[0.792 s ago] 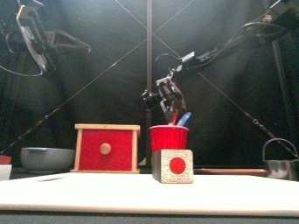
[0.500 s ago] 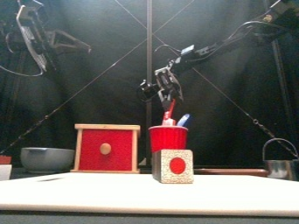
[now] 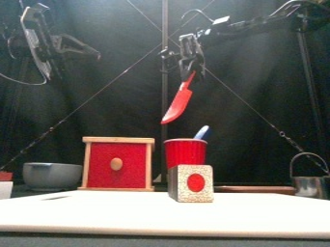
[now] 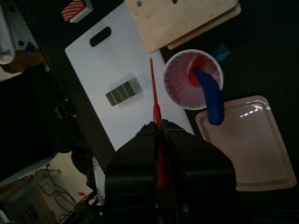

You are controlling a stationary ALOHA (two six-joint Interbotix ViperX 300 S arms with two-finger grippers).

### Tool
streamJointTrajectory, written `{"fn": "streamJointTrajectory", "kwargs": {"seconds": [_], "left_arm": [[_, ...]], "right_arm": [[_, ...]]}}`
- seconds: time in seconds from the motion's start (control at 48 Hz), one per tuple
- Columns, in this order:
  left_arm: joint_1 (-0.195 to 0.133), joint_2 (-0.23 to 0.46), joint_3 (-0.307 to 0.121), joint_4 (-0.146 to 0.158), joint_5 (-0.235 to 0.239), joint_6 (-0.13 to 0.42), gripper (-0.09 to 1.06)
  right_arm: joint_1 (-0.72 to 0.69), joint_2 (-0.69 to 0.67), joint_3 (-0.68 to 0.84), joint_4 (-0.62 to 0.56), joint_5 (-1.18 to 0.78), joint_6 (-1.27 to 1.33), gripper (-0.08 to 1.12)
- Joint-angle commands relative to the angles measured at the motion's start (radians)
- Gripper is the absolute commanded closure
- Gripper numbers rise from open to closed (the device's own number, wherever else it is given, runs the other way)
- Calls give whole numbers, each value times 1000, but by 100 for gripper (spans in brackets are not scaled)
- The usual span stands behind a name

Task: Cut the sushi into 4 pieces with the knife
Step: Grasp knife edge with left hand

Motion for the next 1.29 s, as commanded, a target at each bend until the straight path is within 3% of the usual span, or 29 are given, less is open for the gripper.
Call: {"fn": "streamJointTrajectory", "kwargs": {"seconds": [0.021,0.417,0.729,0.854,1.042,1.292], "left_arm": [[3,2,-12,-2,-11,2,54],[3,2,-12,-2,-11,0,53],[3,2,-15,-3,-46,5,53],[8,2,-15,-2,-74,8,53],[21,2,-20,-3,-77,6,53],[21,2,-21,0,-106,5,53]], "right_arm": [[25,-77,-3,-11,-21,0,101],[92,-244,129,-60,-207,-14,101],[167,-442,499,-61,-563,-48,101],[195,-497,589,-60,-658,-71,101],[235,-581,750,-61,-842,-87,101],[308,-715,999,-155,-1181,-83,101]]}}
